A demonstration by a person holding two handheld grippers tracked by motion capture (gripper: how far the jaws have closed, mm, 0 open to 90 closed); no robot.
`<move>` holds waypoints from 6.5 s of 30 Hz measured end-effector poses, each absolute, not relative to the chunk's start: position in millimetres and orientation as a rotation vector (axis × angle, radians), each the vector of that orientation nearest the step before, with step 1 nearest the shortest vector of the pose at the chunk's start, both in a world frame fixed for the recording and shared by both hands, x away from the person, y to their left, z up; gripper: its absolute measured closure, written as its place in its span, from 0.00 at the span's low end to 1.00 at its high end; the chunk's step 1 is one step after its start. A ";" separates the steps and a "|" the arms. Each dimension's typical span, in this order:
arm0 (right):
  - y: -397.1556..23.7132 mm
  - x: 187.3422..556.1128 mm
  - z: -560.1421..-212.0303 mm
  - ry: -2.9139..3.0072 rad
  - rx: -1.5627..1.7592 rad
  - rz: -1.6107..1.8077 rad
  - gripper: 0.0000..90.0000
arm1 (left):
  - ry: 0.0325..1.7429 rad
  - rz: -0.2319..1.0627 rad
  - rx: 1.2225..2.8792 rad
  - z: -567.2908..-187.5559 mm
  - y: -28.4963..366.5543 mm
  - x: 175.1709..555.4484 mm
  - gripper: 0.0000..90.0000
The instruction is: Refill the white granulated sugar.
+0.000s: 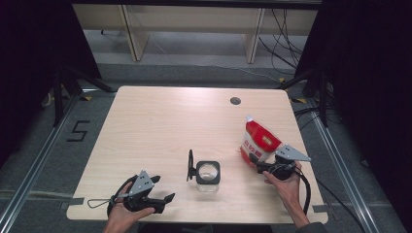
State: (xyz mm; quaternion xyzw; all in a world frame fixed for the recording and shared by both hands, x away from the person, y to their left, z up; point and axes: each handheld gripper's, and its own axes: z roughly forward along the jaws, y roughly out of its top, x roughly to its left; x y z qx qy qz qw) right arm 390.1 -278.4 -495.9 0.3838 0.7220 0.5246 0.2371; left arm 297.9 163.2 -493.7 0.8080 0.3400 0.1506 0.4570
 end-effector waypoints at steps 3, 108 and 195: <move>-278.4 393.8 -499.1 1.998 1.008 1.417 0.26 | 0.837 0.364 1.995 -493.7 162.7 297.8 0.22; -275.3 332.5 -461.6 2.028 0.702 1.152 0.42 | 0.805 0.370 1.992 -492.5 164.0 297.8 0.22; -205.2 303.4 -446.0 1.918 -0.286 0.001 0.43 | 0.859 0.368 1.967 -493.5 167.2 297.9 0.23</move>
